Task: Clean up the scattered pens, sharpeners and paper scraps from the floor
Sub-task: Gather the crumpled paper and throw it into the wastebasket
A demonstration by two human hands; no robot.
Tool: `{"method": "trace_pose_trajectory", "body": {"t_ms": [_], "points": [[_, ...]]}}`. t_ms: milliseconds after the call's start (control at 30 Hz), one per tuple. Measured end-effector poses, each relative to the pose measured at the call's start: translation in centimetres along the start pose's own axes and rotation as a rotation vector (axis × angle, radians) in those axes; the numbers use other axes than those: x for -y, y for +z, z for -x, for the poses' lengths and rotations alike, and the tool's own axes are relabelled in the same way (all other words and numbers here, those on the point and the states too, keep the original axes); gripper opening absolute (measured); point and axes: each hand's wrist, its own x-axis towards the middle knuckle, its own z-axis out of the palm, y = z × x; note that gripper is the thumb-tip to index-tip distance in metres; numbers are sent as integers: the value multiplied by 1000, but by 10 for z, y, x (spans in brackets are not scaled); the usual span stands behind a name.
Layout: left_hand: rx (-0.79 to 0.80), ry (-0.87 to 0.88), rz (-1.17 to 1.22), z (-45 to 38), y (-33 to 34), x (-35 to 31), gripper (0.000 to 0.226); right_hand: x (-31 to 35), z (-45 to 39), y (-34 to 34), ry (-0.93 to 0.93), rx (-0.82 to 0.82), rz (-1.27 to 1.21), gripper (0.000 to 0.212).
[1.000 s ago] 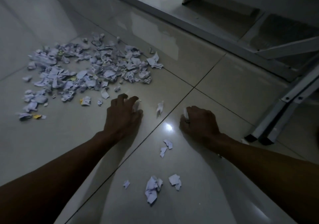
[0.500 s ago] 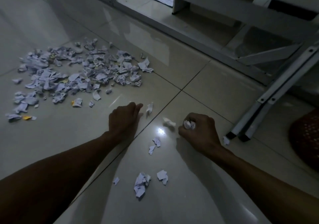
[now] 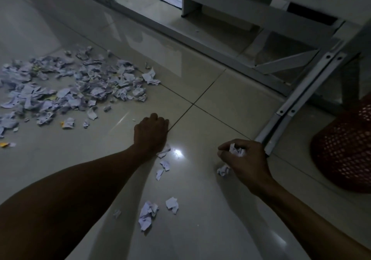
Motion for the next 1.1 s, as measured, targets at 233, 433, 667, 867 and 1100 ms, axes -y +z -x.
{"method": "trace_pose_trajectory", "body": {"t_ms": [233,433,667,867,1100], "points": [[-134,2,348,3,-6,9,33,-17,9,-8,54,-103,-3,16],[-7,247,399,38,-8,15,44,-31,19,-21,33,-214,-4,3],[72,500,261,64,-2,16,43,-34,27,-30,72,-386,75,26],[116,633,309,102,-17,2,25,-33,37,-40,-90,-382,405,20],[396,505,466,125,-44,7,60,-53,18,-31,-18,-151,662,44]]}}
